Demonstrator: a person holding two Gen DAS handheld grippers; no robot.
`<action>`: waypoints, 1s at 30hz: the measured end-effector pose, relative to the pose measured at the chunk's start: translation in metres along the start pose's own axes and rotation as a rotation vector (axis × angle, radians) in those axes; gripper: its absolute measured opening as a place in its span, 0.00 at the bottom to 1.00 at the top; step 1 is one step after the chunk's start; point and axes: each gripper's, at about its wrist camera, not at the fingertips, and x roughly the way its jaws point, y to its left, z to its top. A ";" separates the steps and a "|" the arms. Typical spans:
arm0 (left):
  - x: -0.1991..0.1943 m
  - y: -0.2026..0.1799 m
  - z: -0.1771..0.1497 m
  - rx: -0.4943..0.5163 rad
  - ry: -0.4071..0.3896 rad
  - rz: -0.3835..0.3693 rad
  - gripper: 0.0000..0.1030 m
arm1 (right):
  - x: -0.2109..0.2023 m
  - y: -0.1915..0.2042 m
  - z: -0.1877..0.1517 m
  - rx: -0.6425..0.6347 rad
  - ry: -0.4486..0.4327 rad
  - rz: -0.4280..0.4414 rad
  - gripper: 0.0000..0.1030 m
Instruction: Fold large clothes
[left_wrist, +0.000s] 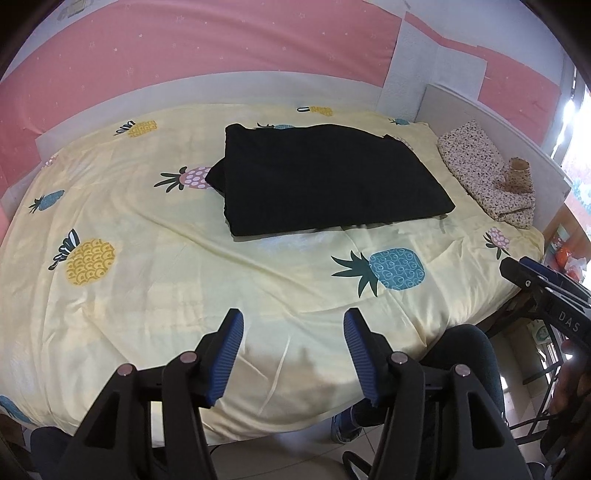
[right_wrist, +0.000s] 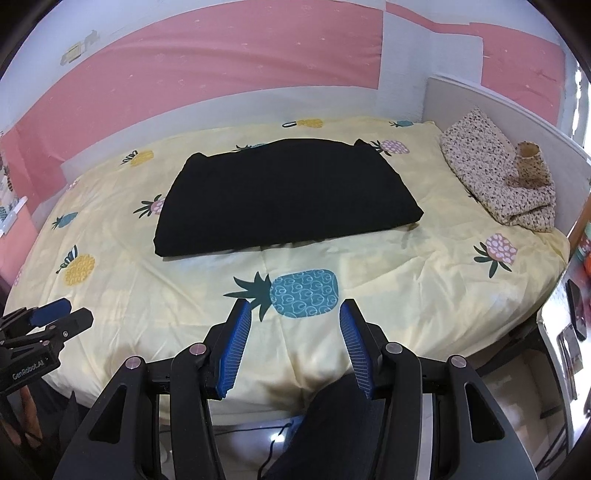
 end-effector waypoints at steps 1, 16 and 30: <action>0.000 0.000 0.000 -0.003 -0.002 0.000 0.57 | 0.000 0.000 0.000 0.000 0.000 -0.001 0.49; 0.002 0.000 0.002 -0.002 -0.003 0.030 0.57 | 0.001 0.006 0.002 -0.019 0.000 0.003 0.49; 0.002 -0.003 0.001 -0.004 0.004 0.017 0.57 | 0.004 0.007 0.001 -0.023 0.009 0.007 0.49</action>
